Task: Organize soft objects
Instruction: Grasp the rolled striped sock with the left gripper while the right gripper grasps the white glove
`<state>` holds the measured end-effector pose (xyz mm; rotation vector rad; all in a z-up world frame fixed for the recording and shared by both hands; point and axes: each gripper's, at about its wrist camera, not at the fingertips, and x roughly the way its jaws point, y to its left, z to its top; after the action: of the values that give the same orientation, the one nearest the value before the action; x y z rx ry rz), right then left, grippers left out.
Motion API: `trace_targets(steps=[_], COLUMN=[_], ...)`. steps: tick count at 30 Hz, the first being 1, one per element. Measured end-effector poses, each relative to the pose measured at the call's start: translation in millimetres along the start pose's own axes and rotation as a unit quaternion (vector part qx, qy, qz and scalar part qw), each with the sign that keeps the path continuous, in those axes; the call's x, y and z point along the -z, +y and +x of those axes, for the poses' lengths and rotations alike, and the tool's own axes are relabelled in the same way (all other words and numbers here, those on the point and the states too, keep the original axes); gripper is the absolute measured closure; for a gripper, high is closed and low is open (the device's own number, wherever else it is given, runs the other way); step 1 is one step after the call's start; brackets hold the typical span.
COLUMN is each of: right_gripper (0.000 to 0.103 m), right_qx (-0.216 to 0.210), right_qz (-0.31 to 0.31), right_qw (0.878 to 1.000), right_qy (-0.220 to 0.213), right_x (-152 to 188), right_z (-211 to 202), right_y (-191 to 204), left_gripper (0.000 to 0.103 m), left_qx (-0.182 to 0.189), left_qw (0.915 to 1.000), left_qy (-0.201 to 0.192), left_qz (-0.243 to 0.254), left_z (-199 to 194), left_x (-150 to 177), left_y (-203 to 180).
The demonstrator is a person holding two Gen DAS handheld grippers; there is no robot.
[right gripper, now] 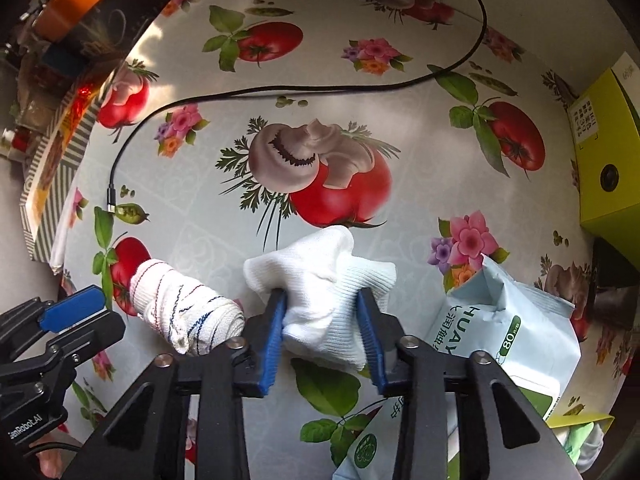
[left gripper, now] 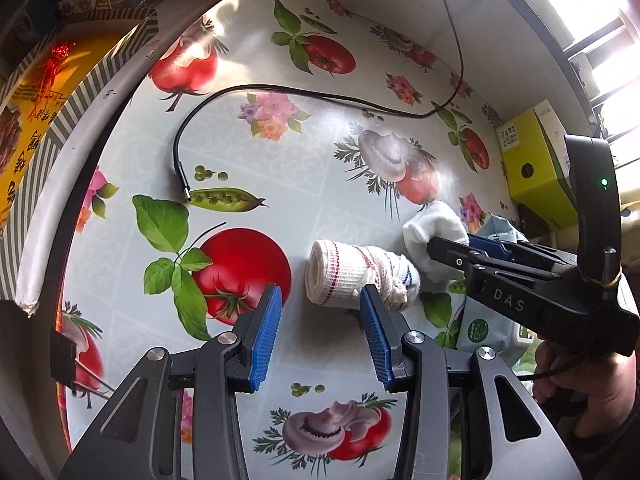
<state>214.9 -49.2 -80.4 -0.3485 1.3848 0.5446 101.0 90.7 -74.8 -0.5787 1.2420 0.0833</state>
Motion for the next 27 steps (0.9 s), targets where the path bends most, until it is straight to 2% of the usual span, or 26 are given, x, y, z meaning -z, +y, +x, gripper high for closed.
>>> trace_targets(steps=[3,14,19,27], right_gripper=[0.087,0.088,0.088,0.088], right_qx=[-0.001,-0.059,-0.077,-0.058], right_qz=[-0.017,-0.074,-0.076,-0.062], right_qw=[1.000,0.995,0.994,0.996], right_qy=[-0.004,0.014,0.023,0.005], right_x=[1,36,51,56], right_z=[-5,-8,-7,-20], right_y=[5,50,57,47], left_gripper=[0.061,0.061,0.054,0.054], left_qx=[0.008,0.012,0.015,0.012], left_qw=[0.9999,0.9984,0.9972,0.9976], left_qy=[0.002,0.010,0.018,0.029], left_qz=[-0.008,-0.055,-0.071,-0.061], left_z=[2,-1,1,13], left_x=[-2,8,17,11], left_y=[-2,18,26,13])
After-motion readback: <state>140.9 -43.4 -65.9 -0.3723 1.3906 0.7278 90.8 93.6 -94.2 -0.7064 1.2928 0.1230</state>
